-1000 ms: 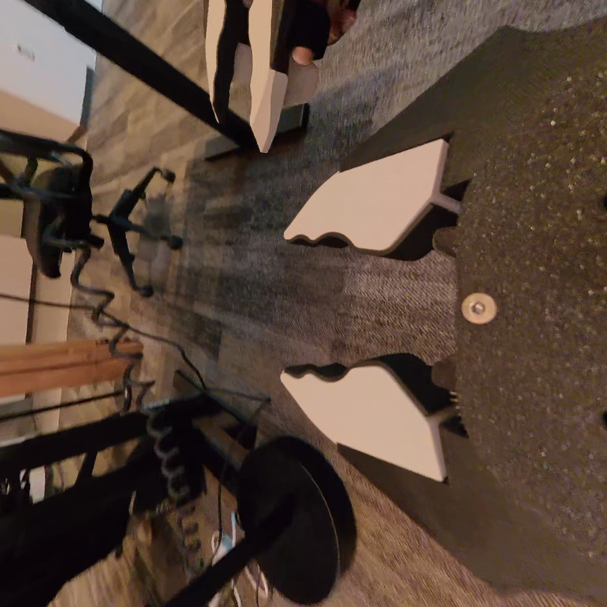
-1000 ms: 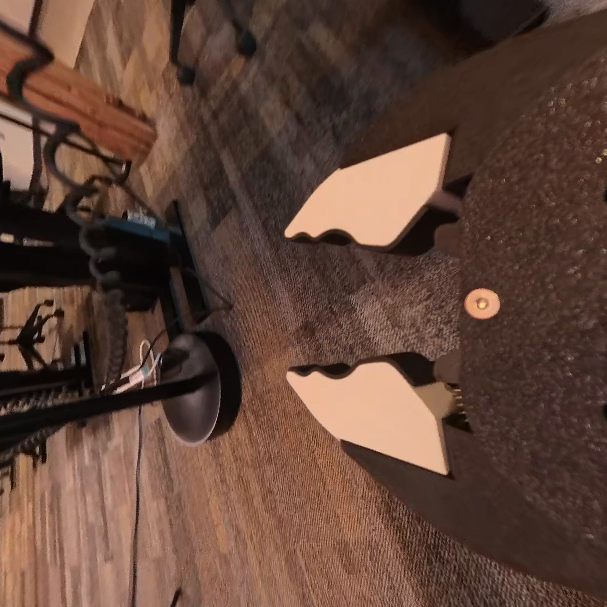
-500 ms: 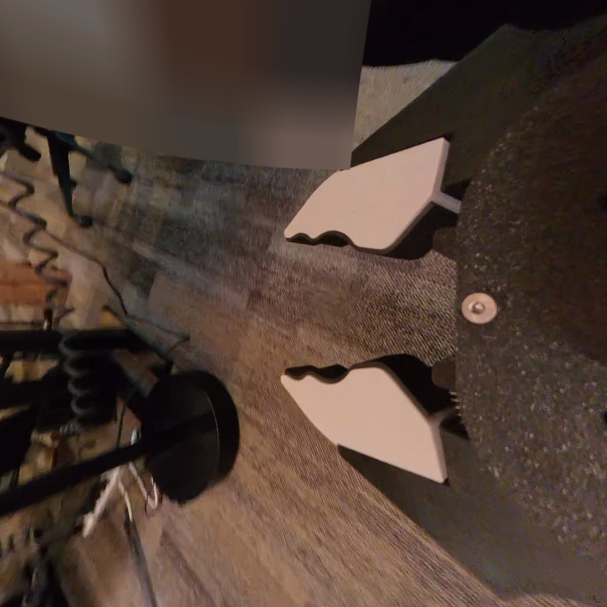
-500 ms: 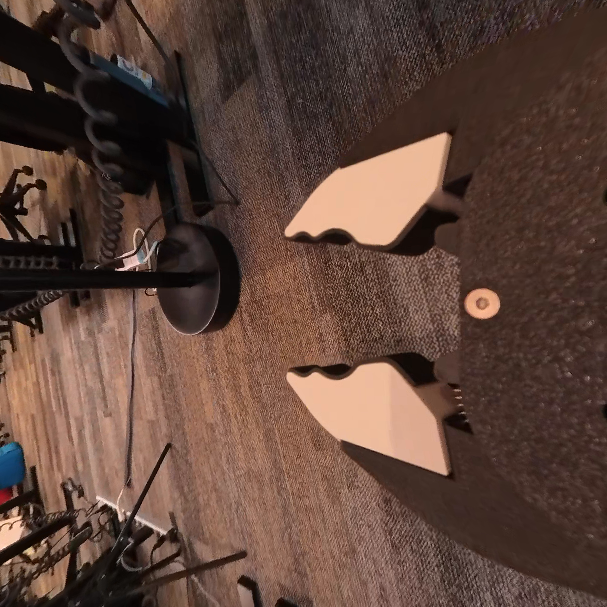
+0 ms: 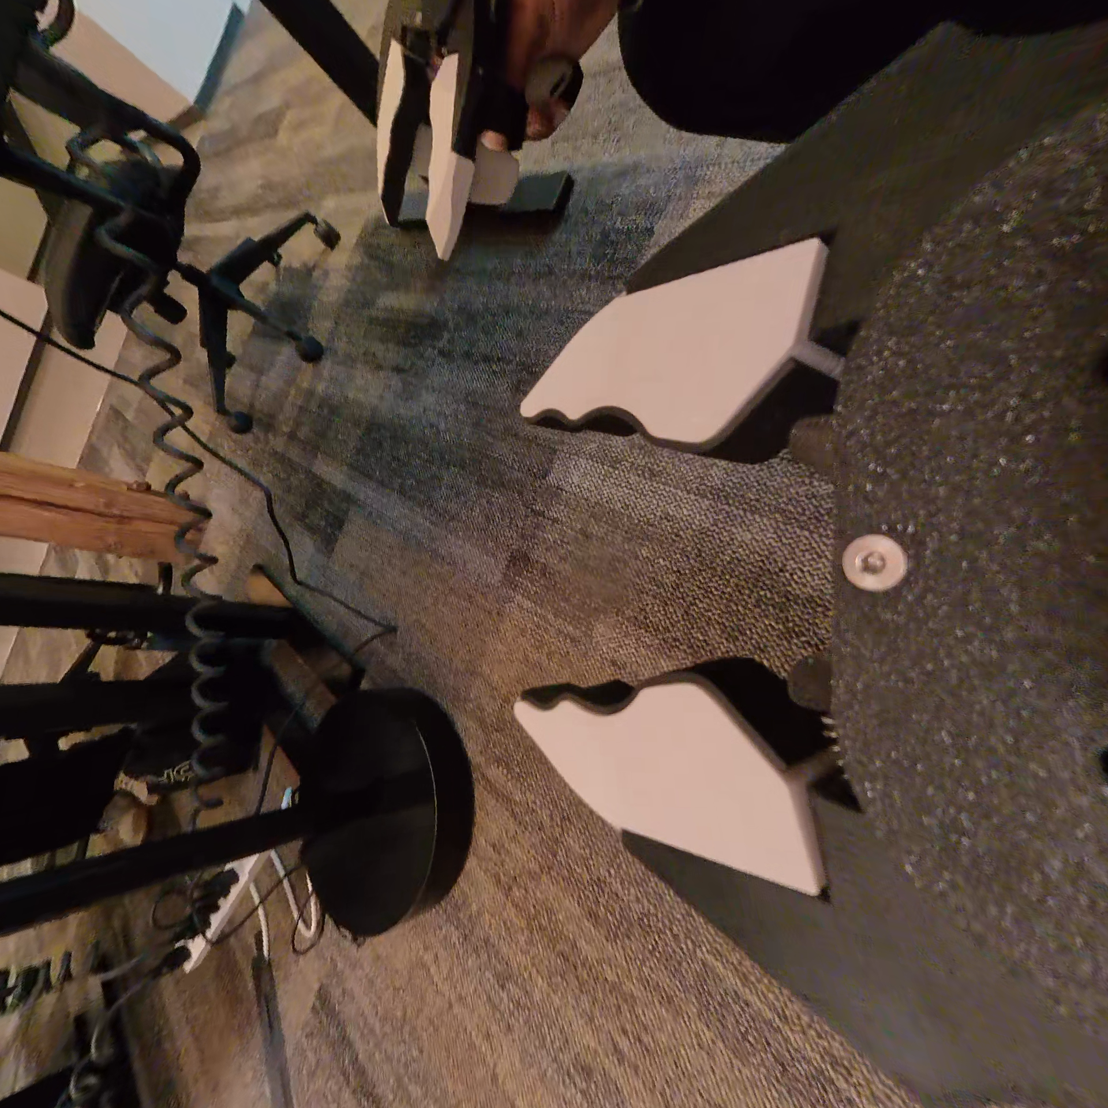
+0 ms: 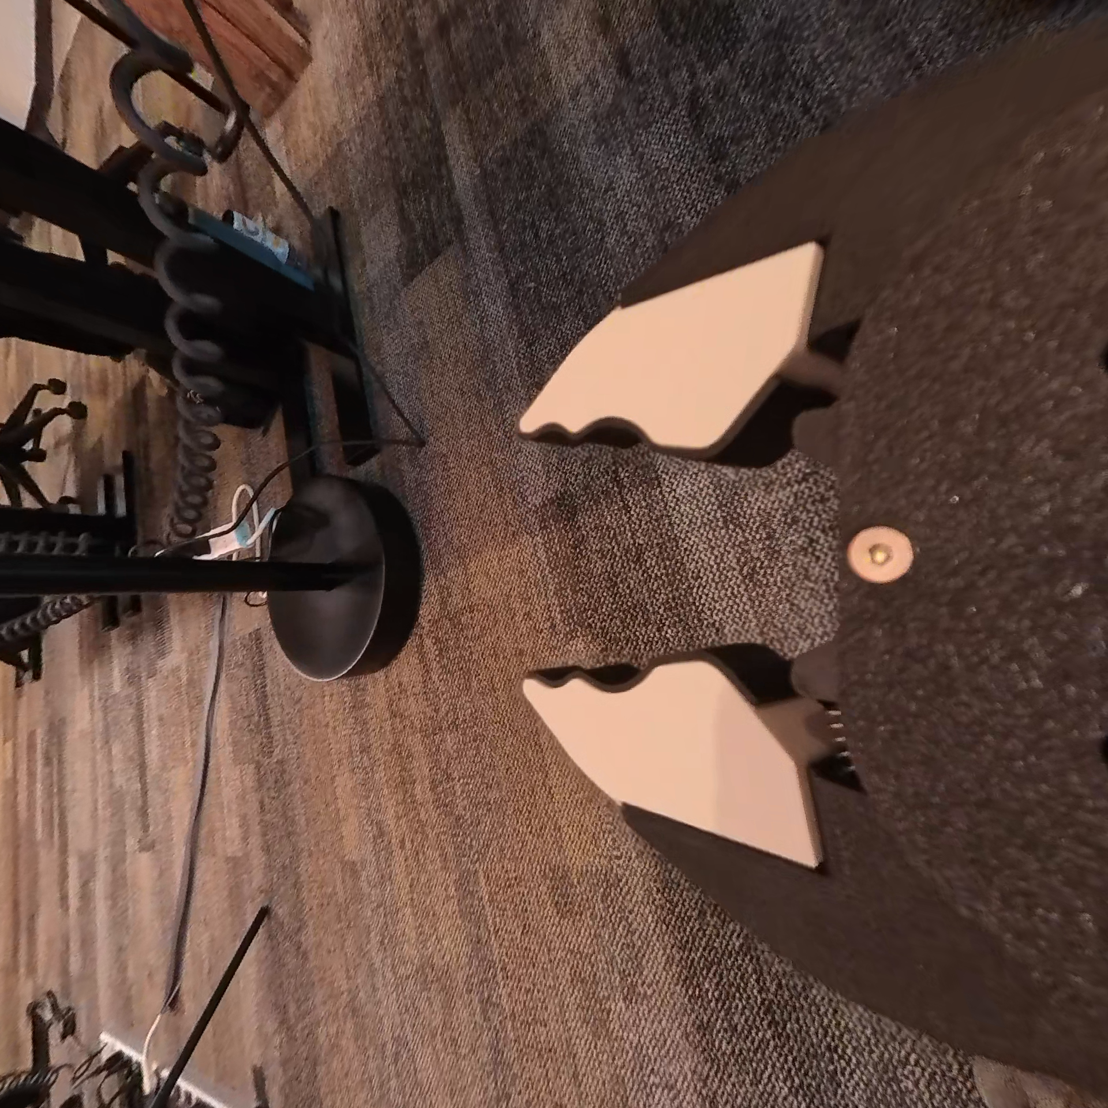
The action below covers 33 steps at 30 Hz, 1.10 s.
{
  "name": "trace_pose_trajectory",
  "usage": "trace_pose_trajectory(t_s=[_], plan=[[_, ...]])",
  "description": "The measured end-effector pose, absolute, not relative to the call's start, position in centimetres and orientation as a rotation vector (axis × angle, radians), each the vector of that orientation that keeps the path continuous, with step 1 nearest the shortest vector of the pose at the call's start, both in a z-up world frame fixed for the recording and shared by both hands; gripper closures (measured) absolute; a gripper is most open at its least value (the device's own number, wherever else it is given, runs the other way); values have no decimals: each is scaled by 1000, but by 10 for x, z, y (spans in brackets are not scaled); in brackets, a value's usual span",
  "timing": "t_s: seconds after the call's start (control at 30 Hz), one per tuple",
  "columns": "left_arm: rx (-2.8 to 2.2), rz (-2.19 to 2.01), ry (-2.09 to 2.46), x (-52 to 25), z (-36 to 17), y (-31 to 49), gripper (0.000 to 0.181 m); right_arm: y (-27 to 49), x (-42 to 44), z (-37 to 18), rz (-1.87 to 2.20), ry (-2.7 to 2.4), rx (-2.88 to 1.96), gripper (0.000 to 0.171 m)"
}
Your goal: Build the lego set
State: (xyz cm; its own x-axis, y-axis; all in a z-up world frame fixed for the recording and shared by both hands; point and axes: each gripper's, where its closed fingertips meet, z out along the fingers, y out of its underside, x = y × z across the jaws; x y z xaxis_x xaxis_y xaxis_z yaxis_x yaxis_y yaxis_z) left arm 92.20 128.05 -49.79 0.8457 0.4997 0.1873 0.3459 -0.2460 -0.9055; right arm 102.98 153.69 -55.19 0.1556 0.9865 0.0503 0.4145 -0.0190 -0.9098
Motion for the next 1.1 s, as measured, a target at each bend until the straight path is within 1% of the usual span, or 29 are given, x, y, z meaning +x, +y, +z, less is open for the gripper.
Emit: trace_pose_trajectory(t_s=[0.27, 0.57, 0.7, 0.77, 0.93, 1.0, 1.03, 1.1], plan=[[-1874, 129, -583, 922, -504, 1308, 101, 1543, 1039, -548, 830, -1363, -1595, 100], [-1930, 222, -593, 894, -521, 1305, 101, 1546, 1031, -559, 813, -1361, -1665, 100], [-1934, 283, -580, 889, -519, 1312, 102, 1532, 1029, -549, 834, -1364, -1671, 100], [-1945, 356, -593, 887, -518, 1307, 108, 1520, 1027, -541, 856, -1371, -1683, 99], [-1961, 398, -679, 892, -521, 1289, 108, 1489, 1022, -513, 849, -1390, -1650, 100], [-1948, 370, -691, 907, -512, 1286, 110, 1474, 1017, -495, 780, -1432, -1564, 103], [-1943, 376, -675, 917, -500, 1285, 110, 1465, 1015, -483, 738, -1469, -1509, 106], [-1883, 385, -648, 940, -449, 1283, 113, 1442, 1016, -456, 688, -1551, -1496, 109]])
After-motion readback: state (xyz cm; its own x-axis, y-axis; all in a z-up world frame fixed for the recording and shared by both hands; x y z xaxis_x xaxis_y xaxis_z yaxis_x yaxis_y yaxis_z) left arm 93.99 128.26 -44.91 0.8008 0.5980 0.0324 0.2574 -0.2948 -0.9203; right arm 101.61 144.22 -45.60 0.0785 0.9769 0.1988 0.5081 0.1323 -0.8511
